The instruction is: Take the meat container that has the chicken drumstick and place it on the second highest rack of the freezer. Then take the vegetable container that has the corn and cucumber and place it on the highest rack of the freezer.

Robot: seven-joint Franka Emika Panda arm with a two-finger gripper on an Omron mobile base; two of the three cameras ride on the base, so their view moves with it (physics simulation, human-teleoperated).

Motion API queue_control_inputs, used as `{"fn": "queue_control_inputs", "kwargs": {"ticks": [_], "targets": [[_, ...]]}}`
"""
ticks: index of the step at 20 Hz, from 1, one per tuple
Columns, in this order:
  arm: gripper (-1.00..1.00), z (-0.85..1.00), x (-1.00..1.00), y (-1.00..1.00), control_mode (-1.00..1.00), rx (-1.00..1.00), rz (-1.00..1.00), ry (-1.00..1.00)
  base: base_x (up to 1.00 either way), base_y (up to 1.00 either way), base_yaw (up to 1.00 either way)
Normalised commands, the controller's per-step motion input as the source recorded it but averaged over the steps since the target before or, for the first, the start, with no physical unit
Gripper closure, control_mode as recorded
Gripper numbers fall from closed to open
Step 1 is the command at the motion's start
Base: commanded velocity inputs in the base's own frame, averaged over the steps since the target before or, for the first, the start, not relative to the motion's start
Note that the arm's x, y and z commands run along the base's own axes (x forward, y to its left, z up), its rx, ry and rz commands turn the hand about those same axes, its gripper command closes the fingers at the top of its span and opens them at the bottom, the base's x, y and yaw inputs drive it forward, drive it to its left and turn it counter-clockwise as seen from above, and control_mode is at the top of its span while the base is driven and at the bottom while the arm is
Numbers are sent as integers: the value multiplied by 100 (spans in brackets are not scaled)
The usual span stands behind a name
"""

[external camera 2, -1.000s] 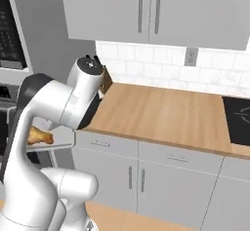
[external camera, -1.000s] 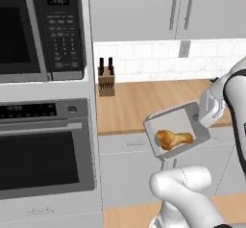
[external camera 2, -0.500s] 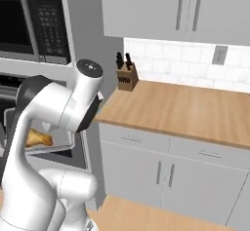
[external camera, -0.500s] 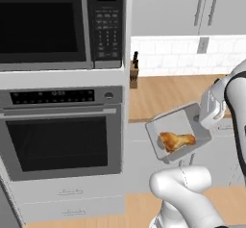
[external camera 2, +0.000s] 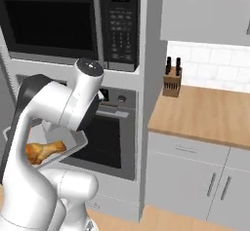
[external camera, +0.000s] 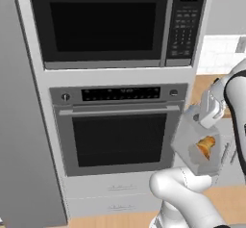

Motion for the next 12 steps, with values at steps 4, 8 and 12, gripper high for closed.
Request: {"fn": "queue_control_inputs", "kwargs": {"ticks": [4, 8, 12], "targets": [[100, 0, 0, 0, 100, 0, 0, 0, -1, 100, 0], [100, 0, 0, 0, 100, 0, 0, 0, -39, 96, 1], [100, 0, 0, 0, 100, 0, 0, 0, -75, 67, 8]]}}
